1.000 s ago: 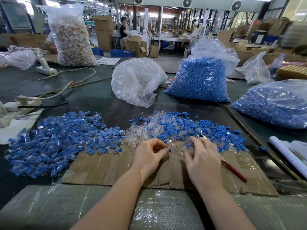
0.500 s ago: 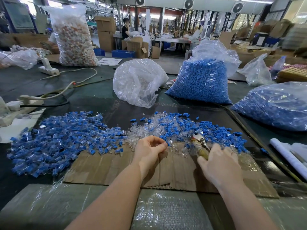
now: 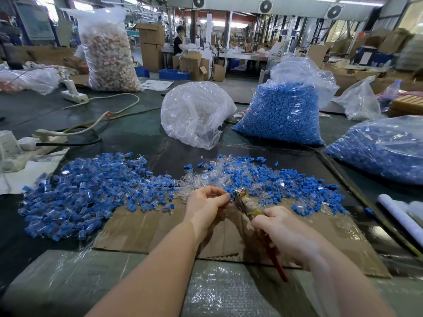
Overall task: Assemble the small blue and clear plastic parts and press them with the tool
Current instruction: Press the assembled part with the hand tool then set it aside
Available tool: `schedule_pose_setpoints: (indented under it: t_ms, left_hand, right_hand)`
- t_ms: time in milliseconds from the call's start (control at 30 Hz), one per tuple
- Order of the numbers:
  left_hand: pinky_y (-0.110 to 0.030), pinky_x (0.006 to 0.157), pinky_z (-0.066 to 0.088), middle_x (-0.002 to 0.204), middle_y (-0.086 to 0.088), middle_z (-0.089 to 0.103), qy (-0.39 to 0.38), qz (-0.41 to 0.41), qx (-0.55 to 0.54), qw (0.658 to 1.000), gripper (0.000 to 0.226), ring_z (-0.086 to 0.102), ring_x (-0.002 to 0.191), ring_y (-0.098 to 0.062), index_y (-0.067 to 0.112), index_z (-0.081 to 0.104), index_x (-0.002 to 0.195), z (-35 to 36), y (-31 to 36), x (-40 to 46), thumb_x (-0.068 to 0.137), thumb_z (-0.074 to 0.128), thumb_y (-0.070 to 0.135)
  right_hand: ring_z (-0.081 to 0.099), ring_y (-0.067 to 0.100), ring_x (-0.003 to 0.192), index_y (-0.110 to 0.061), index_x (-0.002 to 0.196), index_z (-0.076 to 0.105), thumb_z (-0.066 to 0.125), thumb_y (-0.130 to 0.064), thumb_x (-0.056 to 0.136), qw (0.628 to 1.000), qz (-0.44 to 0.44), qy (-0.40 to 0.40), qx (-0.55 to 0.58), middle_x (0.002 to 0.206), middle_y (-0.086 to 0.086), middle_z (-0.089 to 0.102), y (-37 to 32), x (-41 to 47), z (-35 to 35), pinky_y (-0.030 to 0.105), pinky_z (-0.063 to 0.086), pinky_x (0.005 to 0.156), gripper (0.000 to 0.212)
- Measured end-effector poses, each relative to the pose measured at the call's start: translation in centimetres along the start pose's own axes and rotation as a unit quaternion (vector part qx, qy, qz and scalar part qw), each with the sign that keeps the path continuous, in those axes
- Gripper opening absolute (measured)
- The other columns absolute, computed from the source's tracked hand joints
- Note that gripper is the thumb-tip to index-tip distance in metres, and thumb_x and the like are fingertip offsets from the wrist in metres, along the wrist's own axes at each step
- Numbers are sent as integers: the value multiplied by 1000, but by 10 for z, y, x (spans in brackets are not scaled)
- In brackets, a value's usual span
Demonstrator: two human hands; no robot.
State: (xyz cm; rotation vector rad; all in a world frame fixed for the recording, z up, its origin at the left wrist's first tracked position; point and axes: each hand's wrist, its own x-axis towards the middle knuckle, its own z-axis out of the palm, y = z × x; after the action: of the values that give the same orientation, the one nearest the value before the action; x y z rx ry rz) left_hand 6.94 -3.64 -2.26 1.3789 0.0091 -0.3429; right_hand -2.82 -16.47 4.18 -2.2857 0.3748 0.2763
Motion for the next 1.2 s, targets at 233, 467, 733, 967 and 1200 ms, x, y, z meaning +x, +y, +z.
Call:
schedule_pose_setpoints:
  t_ms: [233,467,733,967,1200]
  left_hand:
    - [-19,47,48,63,-5,66,20,2,13,1000,9,62,51,-10,8,65,77,1,-1,0,81,67,0]
    - [-19,48,49,61,-4,65,24,-7,6,1000,8,61,51,-11,7,66,78,1,0,0,82,65,0]
    - [-20,51,50,64,-4,65,31,0,29,999,7,60,53,-10,7,66,79,1,-2,0,83,65,2]
    - [-19,46,49,61,-6,62,23,9,21,999,8,58,46,-8,5,64,79,3,0,-3,83,64,-1]
    - [-19,46,50,66,-7,63,26,21,18,999,8,60,47,-8,5,63,80,3,3,-6,85,62,-2]
  right_hand:
    - [44,15,67,-14,78,42,47,-13,87,999,0,-45,-17,80,3,45,-1,-1,-2,28,34,60,11]
    - [54,16,87,-13,100,53,46,-15,89,998,1,-62,-32,105,5,52,-7,-3,-7,33,44,77,13]
    - [45,13,67,-14,77,45,44,-14,90,996,-17,-69,-44,79,2,47,-8,-1,-5,28,34,60,13]
    - [48,8,73,-19,84,46,38,-19,96,993,-38,-22,-109,89,-3,51,-1,8,8,22,37,58,15]
    - [66,13,68,-15,89,57,57,-19,89,996,-23,-11,91,84,4,67,6,8,16,28,54,65,3]
